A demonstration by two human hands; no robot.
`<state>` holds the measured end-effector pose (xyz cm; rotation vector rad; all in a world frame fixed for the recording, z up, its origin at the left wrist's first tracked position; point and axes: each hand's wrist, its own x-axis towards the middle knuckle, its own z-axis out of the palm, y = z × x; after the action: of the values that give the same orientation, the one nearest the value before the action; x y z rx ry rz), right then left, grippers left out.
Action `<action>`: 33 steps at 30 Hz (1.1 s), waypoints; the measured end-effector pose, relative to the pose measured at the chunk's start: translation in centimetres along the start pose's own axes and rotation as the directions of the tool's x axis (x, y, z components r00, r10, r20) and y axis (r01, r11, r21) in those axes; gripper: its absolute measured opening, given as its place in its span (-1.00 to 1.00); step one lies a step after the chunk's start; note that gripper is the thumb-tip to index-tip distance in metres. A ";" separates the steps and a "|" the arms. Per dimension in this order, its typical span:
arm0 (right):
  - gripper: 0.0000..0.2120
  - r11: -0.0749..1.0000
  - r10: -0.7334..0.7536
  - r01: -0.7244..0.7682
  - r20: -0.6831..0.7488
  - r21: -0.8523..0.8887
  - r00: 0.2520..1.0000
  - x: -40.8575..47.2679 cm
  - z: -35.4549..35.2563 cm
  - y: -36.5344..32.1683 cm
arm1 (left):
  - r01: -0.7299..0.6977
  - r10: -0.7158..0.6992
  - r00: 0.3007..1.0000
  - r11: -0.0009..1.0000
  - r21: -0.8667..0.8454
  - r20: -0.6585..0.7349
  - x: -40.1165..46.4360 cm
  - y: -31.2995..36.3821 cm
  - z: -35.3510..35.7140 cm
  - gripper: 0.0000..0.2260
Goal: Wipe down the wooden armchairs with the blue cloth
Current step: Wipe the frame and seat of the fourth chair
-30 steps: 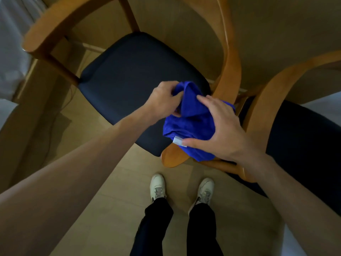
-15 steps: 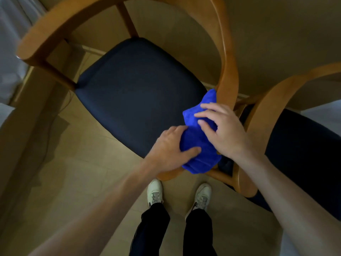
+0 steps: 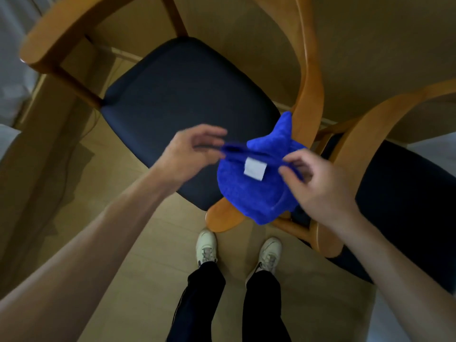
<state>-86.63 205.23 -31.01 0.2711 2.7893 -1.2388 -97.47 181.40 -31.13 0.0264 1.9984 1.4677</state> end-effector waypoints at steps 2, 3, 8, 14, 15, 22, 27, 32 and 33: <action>-0.84 0.990 0.134 -0.139 -0.124 -0.035 0.983 1.3 -1.2 0.5 | 0.021 -0.011 0.996 0.993 -0.114 0.089 1.7 1.1 0.0 -0.52; -0.79 0.981 0.171 -0.186 -0.195 -0.061 0.966 1.8 -1.6 0.4 | 0.022 -0.009 0.993 0.995 -0.101 0.121 2.4 1.2 0.3 -0.49; -0.69 0.973 -0.092 0.070 -0.093 -0.218 0.991 1.0 -0.5 -1.6 | 0.102 -0.127 0.990 0.949 0.298 0.067 4.1 -1.0 2.9 -0.53; -0.63 0.885 -0.166 0.235 0.198 -0.402 0.966 1.6 3.0 0.4 | 0.085 -0.123 0.990 0.911 0.404 0.070 -0.8 -4.7 7.2 -0.36; -0.61 0.884 -0.098 0.176 0.197 -0.434 0.975 2.0 3.5 1.0 | 0.064 -0.103 0.993 0.878 0.474 0.056 -1.3 -4.8 8.0 -0.24; -0.49 0.960 0.010 0.031 0.144 -0.277 0.990 -2.1 6.9 0.2 | -0.024 -0.017 0.998 0.825 0.565 0.067 -4.1 -5.4 6.9 -0.13; -0.41 0.938 0.098 -0.082 0.032 -0.337 0.995 -7.0 10.2 -4.0 | -0.007 -0.022 0.999 0.796 0.605 0.040 -9.1 -7.6 3.8 -0.17; -0.33 0.809 0.581 -0.498 -0.290 0.312 0.760 -9.1 13.0 -7.4 | -0.035 -0.024 0.997 0.724 0.689 0.076 -8.6 -7.5 3.9 -0.11; -0.31 0.762 0.634 -0.530 -0.262 0.373 0.727 -8.8 13.2 -7.7 | -0.055 -0.015 0.995 0.719 0.693 0.094 -8.6 -7.3 3.9 -0.07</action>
<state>-79.46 189.28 -33.01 1.4375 2.4206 -1.4878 -86.18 178.76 -33.92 0.4330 2.3588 0.6176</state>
